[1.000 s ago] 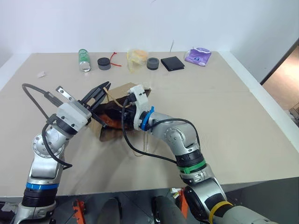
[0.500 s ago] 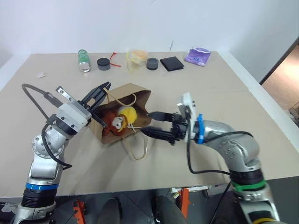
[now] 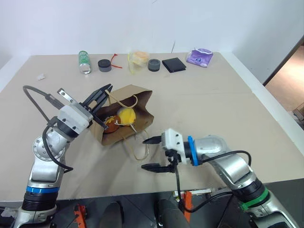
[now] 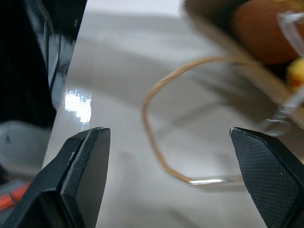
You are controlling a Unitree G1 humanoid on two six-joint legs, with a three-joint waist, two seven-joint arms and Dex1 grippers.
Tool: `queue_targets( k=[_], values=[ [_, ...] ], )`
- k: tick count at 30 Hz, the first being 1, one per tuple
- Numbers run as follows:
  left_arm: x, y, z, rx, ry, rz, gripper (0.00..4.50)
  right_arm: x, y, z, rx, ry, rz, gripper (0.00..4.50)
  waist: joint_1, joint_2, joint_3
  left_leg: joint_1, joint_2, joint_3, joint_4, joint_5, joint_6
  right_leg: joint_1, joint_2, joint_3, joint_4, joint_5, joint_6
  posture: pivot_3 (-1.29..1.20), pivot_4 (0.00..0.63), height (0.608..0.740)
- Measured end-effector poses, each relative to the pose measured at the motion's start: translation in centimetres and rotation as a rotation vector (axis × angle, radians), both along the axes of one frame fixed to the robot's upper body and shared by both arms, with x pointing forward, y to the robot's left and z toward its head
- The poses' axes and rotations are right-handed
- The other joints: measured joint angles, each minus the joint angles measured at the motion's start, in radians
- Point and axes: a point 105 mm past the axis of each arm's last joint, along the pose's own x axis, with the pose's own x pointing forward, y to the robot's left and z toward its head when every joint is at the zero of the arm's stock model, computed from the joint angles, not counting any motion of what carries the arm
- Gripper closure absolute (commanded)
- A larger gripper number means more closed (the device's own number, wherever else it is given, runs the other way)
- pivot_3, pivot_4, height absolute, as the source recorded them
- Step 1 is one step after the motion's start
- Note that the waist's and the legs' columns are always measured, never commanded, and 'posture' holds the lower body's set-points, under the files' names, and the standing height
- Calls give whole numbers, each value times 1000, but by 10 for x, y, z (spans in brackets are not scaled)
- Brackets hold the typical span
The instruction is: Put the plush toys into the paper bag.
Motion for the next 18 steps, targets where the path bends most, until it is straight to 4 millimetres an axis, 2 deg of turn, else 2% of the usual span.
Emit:
queue_targets(
  k=[3,6,12,13,18],
  values=[
    [1,1,0,-2,8,3,4500,3,4,-13,-37,-8,-3,170,0,0,0,0,0,0,0,0,0,0,0,0,0,0,0,0,150,740],
    [1,1,-1,-3,11,3,4500,11,5,-18,-39,-33,-34,961,0,0,0,0,0,0,0,0,0,0,0,0,0,0,0,0,150,740],
    [2,1,-1,-5,22,6,4500,16,3,-15,-32,-98,-45,4097,1,0,0,0,0,0,0,0,0,0,0,0,0,0,0,0,150,740],
    [2,1,-1,-5,23,6,4500,16,3,-14,-31,-111,-44,4433,1,0,0,0,0,0,0,0,0,0,0,0,0,0,0,0,150,740],
    [2,1,-1,-5,24,6,4500,17,1,-12,-28,-139,-44,4433,1,0,0,0,0,0,0,0,0,0,0,0,0,0,0,0,150,740]
  ],
)
